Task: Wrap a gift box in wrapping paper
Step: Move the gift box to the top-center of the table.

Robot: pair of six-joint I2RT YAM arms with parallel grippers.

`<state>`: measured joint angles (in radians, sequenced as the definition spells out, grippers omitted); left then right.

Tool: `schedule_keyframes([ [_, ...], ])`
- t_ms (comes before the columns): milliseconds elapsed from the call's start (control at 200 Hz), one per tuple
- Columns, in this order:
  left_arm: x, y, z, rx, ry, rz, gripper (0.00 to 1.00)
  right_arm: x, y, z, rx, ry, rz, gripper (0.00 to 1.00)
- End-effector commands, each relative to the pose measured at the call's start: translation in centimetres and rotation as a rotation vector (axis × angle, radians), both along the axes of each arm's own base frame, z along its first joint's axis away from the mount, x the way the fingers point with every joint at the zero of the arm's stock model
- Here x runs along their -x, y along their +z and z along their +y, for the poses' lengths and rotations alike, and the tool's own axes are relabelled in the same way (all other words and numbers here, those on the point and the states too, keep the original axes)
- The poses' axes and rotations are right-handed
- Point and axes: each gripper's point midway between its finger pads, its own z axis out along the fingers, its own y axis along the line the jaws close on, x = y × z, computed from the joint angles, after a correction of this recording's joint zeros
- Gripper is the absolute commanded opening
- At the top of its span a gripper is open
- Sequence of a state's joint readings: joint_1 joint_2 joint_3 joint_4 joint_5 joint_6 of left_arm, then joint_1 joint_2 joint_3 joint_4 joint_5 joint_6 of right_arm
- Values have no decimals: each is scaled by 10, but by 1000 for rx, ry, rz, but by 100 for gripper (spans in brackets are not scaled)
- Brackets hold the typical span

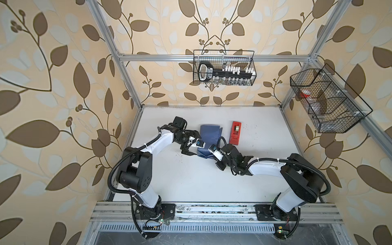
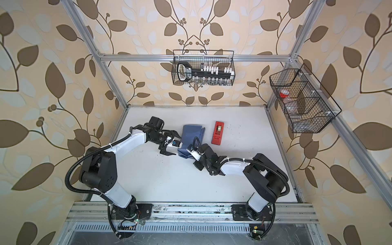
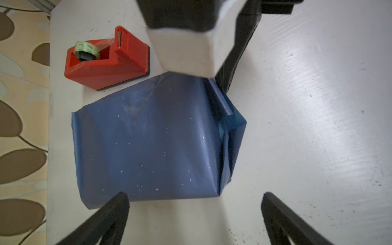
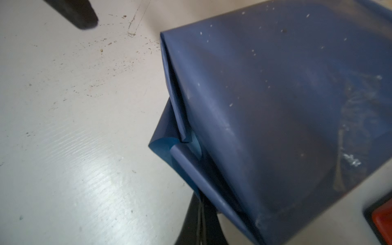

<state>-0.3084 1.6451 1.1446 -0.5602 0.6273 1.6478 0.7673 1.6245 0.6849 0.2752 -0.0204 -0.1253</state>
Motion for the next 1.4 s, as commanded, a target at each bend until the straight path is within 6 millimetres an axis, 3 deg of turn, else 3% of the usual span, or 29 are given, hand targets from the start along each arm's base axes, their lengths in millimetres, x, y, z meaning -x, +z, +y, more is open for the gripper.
schedule_keyframes([
  [0,-11,-12,-8,-25,-17,-89,99,-1,6,9,-97,-8,10,0],
  [140,-23,-22,-16,-30,67,-115,99,0,2,9,-140,-29,32,0],
  [305,-3,-49,-16,-92,-15,-121,99,-2,0,6,-184,-58,52,0],
  [450,-12,-49,-18,-72,65,-107,99,-5,2,5,-213,-74,64,0],
  [580,-8,-65,-22,-105,65,-157,97,-4,-1,7,-221,-71,81,0],
  [715,-14,-64,-26,-77,140,-140,93,-3,0,9,-240,-74,89,0],
  [1015,8,-78,-22,-94,120,-76,94,-7,5,8,-293,-120,93,0],
  [1260,7,-80,-22,-86,151,-59,92,-5,12,10,-352,-127,99,0],
  [1395,1,-83,-22,-85,206,-25,82,-5,16,12,-369,-121,100,0],
])
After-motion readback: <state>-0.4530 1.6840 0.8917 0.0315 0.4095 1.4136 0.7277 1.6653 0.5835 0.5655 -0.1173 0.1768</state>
